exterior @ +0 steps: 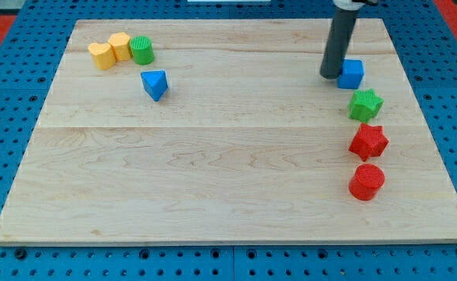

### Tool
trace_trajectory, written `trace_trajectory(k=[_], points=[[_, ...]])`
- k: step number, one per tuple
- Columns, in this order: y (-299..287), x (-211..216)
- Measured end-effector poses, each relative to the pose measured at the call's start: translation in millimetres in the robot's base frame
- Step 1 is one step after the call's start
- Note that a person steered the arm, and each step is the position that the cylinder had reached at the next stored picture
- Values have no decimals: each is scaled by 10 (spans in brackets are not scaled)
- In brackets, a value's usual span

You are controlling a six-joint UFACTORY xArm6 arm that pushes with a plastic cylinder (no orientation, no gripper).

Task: Push the cube slightly down

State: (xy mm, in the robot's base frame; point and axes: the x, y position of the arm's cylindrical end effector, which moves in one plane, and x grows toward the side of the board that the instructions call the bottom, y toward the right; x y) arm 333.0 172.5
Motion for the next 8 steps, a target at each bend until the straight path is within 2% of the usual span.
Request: trace_trajectory(k=[2,3,4,5,7,8], points=[[252,-118],[159,-582],[524,-765],[1019,-594],[619,-200],[455,-182]])
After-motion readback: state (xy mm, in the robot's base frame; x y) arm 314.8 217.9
